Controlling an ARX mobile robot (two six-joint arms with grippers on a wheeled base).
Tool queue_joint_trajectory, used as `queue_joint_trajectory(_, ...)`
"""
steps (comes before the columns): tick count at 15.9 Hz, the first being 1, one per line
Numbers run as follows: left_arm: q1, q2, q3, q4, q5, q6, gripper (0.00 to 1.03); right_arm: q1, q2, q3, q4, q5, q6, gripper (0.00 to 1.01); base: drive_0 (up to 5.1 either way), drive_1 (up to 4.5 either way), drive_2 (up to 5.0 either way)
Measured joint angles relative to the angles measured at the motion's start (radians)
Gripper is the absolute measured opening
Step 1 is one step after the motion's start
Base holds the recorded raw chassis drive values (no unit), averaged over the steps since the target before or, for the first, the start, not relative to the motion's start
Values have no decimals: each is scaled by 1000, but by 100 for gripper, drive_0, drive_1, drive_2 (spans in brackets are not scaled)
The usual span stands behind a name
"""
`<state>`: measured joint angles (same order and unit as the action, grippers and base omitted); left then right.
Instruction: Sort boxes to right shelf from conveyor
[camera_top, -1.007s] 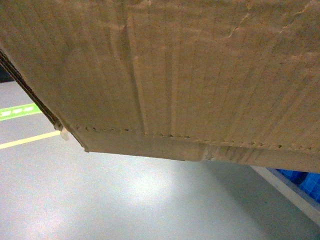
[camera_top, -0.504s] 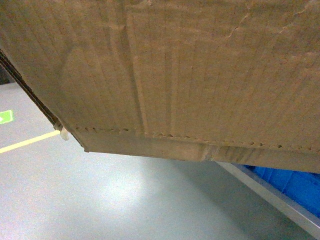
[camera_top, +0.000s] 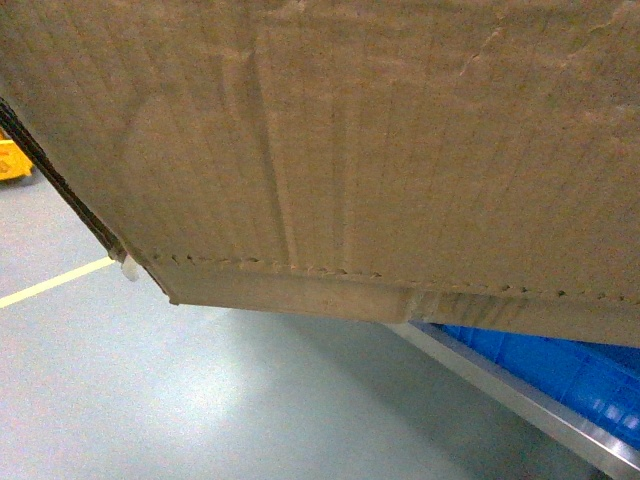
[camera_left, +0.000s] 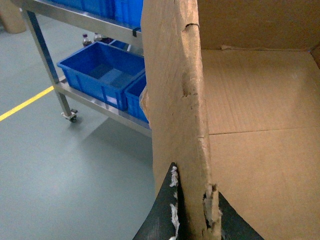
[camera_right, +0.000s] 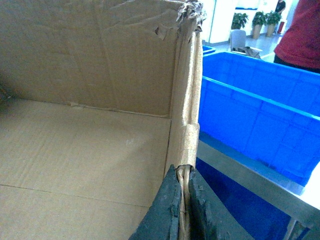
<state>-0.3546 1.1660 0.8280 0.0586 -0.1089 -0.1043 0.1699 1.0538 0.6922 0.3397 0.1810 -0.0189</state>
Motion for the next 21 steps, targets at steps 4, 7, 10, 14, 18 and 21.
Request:
queue_joint_trajectory(4, 0, 0, 0, 0, 0, 0, 4, 0, 0, 0, 1, 0, 0, 2, -163, -163, -163)
queue_joint_trajectory(7, 0, 0, 0, 0, 0, 0, 4, 0, 0, 0, 0, 0, 0, 2, -173, -173, -173)
queue_joint_trajectory(10, 0, 0, 0, 0, 0, 0, 4, 0, 0, 0, 0, 0, 0, 2, -161, -161, -161)
queue_joint_trajectory(14, 0, 0, 0, 0, 0, 0, 4, 0, 0, 0, 0, 0, 0, 2, -152, -152, -152)
queue_joint_trajectory(18, 0, 0, 0, 0, 0, 0, 4, 0, 0, 0, 0, 0, 0, 2, -154, -154, -154)
queue_joint_trajectory(21, 0, 0, 0, 0, 0, 0, 4, 0, 0, 0, 0, 0, 0, 2, -152, -152, -152)
